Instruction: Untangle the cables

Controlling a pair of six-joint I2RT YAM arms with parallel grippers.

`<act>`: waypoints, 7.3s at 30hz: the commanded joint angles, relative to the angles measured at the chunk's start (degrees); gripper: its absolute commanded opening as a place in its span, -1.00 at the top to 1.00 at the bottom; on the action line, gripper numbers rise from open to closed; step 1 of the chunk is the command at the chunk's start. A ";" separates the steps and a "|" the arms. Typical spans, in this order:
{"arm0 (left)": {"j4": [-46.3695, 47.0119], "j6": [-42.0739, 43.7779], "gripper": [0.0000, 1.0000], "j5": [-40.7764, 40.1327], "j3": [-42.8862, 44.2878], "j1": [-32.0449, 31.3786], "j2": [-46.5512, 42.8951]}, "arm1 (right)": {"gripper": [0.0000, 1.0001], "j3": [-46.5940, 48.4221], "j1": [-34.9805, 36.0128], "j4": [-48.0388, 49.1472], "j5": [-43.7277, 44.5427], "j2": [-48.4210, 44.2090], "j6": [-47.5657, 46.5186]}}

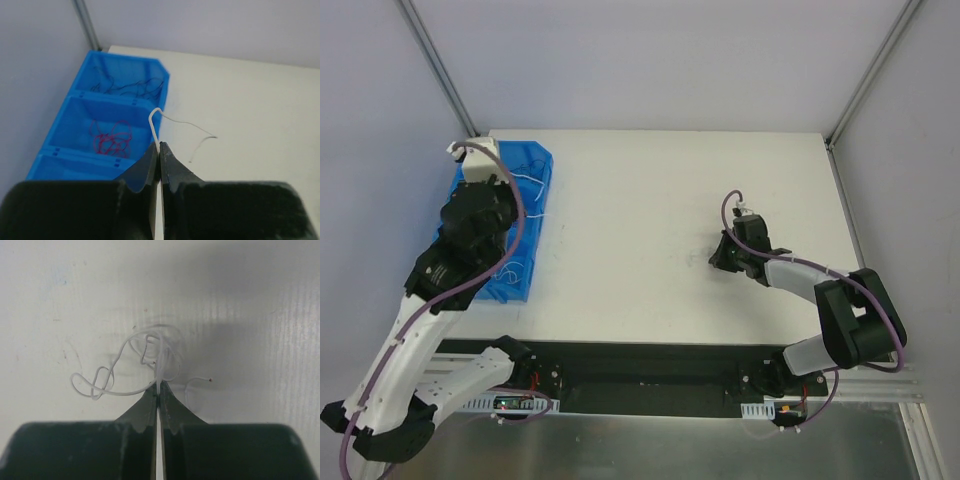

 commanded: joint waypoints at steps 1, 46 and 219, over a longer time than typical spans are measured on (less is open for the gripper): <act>-9.15 -1.39 1.00 -12.67 0.13 1.12 5.50 | 0.99 1.95 0.14 1.81 -3.26 -0.12 -0.37; 1.64 -15.19 -0.72 29.53 -20.26 29.51 -7.60 | 0.99 4.05 6.02 13.76 -25.58 4.01 -4.67; -5.22 -11.87 -0.98 40.98 -11.56 21.96 -8.99 | -0.26 -13.85 6.91 23.78 -5.57 -21.54 -5.46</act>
